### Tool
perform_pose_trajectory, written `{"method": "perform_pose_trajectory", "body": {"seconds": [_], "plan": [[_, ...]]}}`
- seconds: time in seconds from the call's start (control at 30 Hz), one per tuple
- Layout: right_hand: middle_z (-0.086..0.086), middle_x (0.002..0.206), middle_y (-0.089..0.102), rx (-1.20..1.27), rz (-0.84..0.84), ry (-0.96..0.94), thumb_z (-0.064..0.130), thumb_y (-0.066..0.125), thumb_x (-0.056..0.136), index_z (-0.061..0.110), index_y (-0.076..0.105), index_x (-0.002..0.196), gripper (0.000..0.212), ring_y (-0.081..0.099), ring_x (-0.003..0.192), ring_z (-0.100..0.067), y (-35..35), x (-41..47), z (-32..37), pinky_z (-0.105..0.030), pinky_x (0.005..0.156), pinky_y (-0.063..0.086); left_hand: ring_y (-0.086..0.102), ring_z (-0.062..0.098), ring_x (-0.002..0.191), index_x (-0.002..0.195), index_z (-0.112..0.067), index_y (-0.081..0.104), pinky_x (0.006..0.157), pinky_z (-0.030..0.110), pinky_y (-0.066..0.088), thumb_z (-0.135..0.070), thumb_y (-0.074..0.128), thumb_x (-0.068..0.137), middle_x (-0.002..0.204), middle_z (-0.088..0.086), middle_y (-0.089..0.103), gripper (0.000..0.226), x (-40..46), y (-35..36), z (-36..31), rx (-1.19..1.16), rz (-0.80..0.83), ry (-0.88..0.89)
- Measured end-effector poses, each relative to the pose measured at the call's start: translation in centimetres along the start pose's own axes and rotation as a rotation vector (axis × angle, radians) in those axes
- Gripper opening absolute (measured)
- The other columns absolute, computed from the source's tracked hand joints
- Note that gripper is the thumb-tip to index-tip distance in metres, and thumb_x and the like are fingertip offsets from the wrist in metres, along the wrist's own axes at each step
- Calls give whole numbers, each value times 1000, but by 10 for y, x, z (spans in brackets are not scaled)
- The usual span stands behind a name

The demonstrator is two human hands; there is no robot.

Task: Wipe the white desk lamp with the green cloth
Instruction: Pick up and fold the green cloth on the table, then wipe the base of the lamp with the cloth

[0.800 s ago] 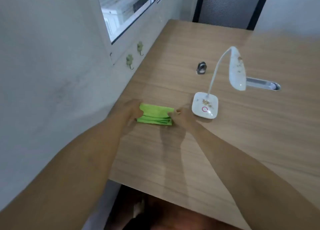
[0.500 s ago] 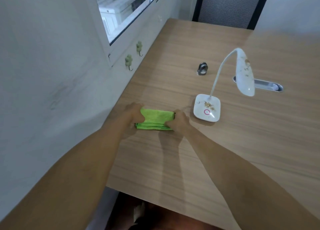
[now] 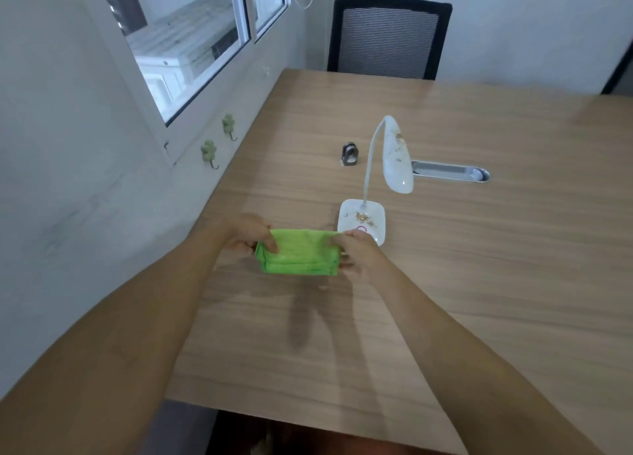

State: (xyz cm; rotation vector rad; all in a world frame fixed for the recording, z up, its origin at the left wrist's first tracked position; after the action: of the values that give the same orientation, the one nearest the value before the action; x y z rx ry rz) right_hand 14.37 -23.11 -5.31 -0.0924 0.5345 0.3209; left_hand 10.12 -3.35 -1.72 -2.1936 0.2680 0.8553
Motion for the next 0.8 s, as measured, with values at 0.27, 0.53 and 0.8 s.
{"method": "perform_pose_trajectory", "body": {"seconds": [0.27,0.53,0.8], "plan": [[-8,99,71,436,-123,-11,39,70,78,9,62,111,45,68,81,-21,-78,-20,-11,-28,62,58,67,10,68,90,-9,60,49,16,56,4,62,83,80,2,71,15,7,67,-53,-573,155,-21],[-12,125,61,812,81,-9,35,79,65,10,53,127,72,61,109,-26,-64,-32,-32,-35,82,58,62,12,81,91,-11,62,55,16,58,-1,64,82,90,3,65,14,17,122,-84,-866,247,-20],[-15,105,65,263,-385,-12,3,57,70,5,50,115,46,64,94,-32,-130,-20,-14,-45,86,56,63,15,69,86,-10,63,67,25,56,-10,61,87,78,6,70,2,26,102,-75,-638,91,9]]}}
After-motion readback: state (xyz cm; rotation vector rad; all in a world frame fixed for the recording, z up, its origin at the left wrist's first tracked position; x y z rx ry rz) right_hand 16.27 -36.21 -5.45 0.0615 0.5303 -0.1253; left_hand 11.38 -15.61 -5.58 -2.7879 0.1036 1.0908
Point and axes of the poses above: each hand's wrist, its own x-axis towards the middle knuckle, its own y-axis out of the palm, z = x × y, the point moved 9 cm from there along x, towards the middle knuckle
